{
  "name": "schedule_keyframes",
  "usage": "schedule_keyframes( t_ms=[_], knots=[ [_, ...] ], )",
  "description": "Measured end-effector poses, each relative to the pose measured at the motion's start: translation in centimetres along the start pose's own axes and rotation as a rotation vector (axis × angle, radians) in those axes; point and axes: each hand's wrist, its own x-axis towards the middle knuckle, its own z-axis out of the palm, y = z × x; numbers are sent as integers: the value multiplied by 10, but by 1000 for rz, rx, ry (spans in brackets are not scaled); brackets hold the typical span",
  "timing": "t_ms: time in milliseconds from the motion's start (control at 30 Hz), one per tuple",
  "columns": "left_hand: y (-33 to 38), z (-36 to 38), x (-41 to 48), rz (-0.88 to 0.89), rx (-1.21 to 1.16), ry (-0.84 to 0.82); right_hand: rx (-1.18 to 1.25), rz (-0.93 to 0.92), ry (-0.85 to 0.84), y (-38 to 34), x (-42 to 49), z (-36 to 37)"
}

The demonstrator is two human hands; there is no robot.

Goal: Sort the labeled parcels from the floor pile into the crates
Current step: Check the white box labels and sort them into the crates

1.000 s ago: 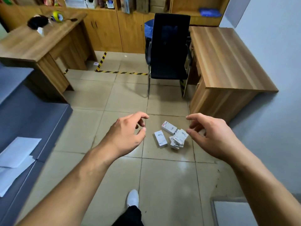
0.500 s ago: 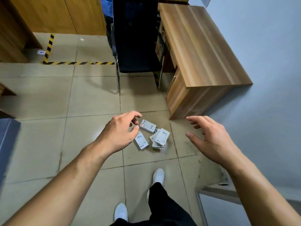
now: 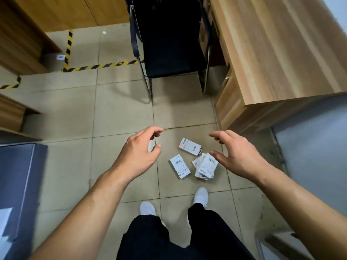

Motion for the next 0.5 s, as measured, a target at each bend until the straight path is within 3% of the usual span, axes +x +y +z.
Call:
schedule_keyframes(
  t_ms=[167,333,500],
  knots=[
    [-80,60,72,53,23,-122,-39,88,-74,56,81,78],
    [-184,176,134,158,179,-373,-68,134,-141,103,170,202],
    [-288,292,194,270,245,-436,-87,191,-227,146,268,337]
  ],
)
